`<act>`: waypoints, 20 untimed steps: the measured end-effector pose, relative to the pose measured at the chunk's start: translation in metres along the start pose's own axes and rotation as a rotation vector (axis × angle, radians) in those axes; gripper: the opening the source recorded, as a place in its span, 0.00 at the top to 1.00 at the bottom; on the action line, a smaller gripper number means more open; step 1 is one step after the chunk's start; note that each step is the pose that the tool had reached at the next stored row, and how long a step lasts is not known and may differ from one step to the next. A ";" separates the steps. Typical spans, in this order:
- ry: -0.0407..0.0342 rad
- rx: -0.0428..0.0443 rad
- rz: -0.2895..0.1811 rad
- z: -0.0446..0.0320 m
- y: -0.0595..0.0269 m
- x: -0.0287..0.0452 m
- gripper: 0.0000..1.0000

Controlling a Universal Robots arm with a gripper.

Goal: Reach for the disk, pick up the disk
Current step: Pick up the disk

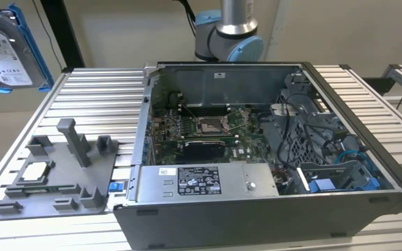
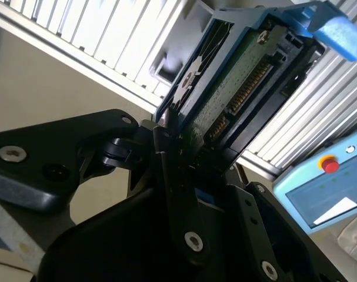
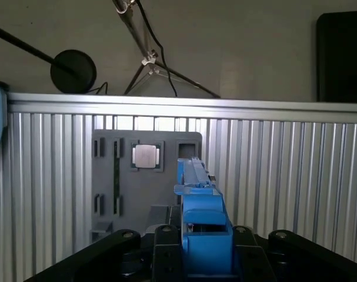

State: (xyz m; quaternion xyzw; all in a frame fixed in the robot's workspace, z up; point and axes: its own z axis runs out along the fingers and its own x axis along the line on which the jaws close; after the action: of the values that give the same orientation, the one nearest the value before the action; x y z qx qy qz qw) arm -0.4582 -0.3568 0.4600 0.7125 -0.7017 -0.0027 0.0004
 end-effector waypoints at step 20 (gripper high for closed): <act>0.0000 -0.0001 -0.004 -0.0273 0.0001 -0.0001 1.00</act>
State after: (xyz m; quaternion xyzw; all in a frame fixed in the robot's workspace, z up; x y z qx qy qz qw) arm -0.4581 -0.3568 0.4872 0.7140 -0.7001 -0.0027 0.0004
